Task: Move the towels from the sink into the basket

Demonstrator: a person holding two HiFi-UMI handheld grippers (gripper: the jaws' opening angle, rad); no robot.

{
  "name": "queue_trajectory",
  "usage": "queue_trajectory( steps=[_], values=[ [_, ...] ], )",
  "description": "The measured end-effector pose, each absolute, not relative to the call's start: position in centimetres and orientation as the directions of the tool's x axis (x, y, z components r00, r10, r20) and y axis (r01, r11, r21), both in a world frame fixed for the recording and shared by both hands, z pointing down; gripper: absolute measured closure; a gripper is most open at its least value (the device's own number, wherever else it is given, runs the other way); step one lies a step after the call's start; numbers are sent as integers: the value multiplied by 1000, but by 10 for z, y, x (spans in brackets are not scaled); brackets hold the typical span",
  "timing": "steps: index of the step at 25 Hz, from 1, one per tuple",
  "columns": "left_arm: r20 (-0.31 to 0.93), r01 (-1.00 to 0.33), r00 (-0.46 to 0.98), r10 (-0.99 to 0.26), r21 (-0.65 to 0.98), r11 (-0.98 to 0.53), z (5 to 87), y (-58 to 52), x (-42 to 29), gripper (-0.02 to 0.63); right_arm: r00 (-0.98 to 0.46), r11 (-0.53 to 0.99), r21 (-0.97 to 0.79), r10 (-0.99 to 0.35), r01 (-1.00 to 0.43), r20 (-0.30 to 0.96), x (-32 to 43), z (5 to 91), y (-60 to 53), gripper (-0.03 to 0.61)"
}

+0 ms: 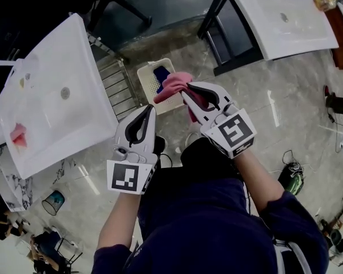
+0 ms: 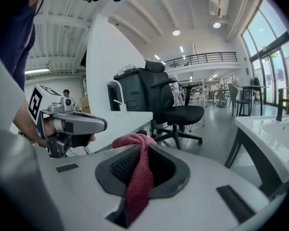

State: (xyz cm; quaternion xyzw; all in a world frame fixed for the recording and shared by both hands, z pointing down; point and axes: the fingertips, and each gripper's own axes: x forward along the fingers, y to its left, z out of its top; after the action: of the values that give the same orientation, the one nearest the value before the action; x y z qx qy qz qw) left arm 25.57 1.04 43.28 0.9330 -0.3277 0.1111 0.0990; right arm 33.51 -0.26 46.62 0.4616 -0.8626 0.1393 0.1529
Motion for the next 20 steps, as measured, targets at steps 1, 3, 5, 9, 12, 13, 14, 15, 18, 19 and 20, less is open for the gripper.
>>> queue_trajectory(
  steps=[1,3,5,9,12,13,14,15,18,19,20],
  values=[
    [267,-637,759,-593,119,-762,440,10,256,611,-529,538,-98,-752,-837,394,334,475,-4,532],
    [261,-639,759,-596,131,-758,457,9,258,611,-532,543,-97,-748,-834,397,332,494,-7,532],
    [263,-636,762,-591,138,-759,476,8,259,611,-534,545,-97,-745,-833,400,330,512,-10,532],
    [269,-635,764,-587,145,-759,515,4,259,611,-539,551,-99,-737,-829,408,327,553,-17,532],
    [265,-632,766,-586,138,-763,541,3,258,611,-541,556,-98,-729,-825,419,324,585,-20,532],
    [266,-632,766,-586,137,-763,550,3,257,611,-542,558,-99,-726,-824,423,323,595,-21,532],
    [267,-632,765,-586,137,-762,559,3,256,611,-543,559,-100,-723,-823,426,321,605,-22,532],
    [269,-634,764,-587,138,-761,568,2,255,611,-545,561,-101,-721,-822,428,320,615,-23,532],
    [270,-639,759,-592,138,-756,594,-2,253,611,-551,569,-99,-716,-816,429,317,641,-27,532],
    [269,-641,758,-594,137,-756,602,-4,253,611,-553,571,-97,-715,-815,428,317,649,-29,532],
    [267,-641,758,-596,137,-755,611,-6,253,611,-553,573,-95,-716,-814,426,317,657,-30,532]
  ],
)
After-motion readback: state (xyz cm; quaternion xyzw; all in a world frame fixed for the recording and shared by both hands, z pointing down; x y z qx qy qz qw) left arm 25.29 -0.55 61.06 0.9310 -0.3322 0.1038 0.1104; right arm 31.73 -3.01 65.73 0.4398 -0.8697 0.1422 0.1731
